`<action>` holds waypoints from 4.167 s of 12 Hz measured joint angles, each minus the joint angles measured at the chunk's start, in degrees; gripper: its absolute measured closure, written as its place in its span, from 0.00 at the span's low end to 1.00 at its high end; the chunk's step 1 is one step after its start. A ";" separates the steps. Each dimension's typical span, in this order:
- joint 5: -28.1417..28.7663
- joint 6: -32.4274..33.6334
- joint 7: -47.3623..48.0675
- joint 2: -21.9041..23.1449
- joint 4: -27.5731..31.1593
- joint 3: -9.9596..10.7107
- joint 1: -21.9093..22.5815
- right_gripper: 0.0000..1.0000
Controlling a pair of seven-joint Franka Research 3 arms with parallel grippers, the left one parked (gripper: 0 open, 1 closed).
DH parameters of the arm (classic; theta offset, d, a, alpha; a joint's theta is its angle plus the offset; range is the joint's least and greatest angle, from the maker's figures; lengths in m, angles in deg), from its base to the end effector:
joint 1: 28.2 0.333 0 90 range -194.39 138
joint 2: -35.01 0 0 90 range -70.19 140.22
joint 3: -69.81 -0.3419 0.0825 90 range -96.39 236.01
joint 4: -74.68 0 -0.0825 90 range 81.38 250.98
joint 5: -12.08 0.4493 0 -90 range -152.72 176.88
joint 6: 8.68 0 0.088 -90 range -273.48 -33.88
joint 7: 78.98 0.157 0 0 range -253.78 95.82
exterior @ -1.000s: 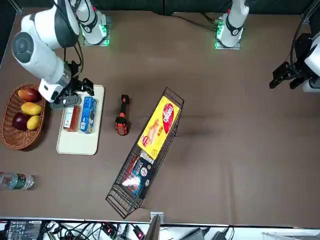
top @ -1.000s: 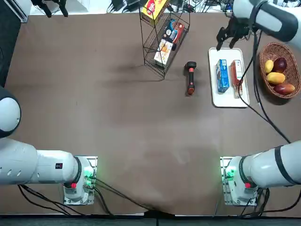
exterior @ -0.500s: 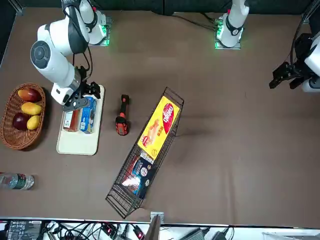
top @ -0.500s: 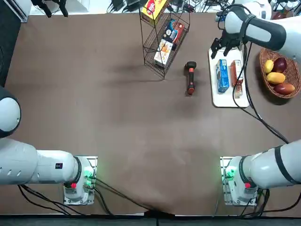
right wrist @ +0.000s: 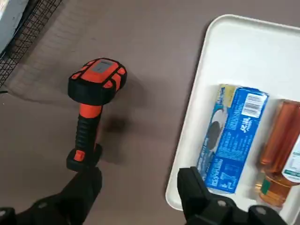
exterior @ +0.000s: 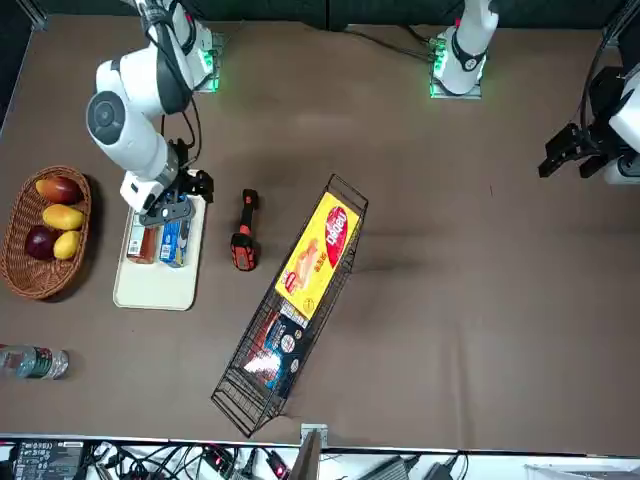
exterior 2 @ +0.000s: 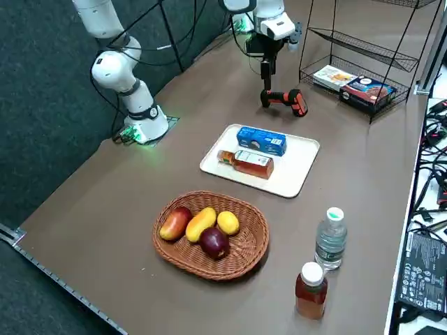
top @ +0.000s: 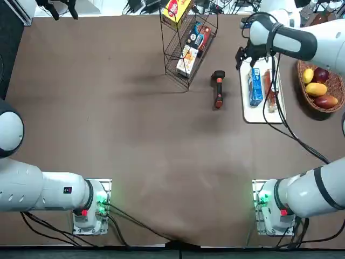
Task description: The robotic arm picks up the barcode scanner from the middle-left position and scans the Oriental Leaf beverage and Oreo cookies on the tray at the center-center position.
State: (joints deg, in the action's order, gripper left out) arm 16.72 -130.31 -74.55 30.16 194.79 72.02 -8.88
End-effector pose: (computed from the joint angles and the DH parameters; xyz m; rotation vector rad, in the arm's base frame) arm 0.5766 0.1849 0.3153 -3.0752 -0.2727 0.1065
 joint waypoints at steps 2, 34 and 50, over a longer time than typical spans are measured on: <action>0.00 -0.44 0.54 -0.53 0.00 0.00 0.64 0.00; 0.00 -3.85 2.23 -3.89 0.00 0.21 1.77 0.00; 0.00 -14.10 2.23 -4.55 5.82 0.19 1.95 0.00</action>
State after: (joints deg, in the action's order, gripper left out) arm 16.72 -144.40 -72.31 25.60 200.62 72.20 -6.94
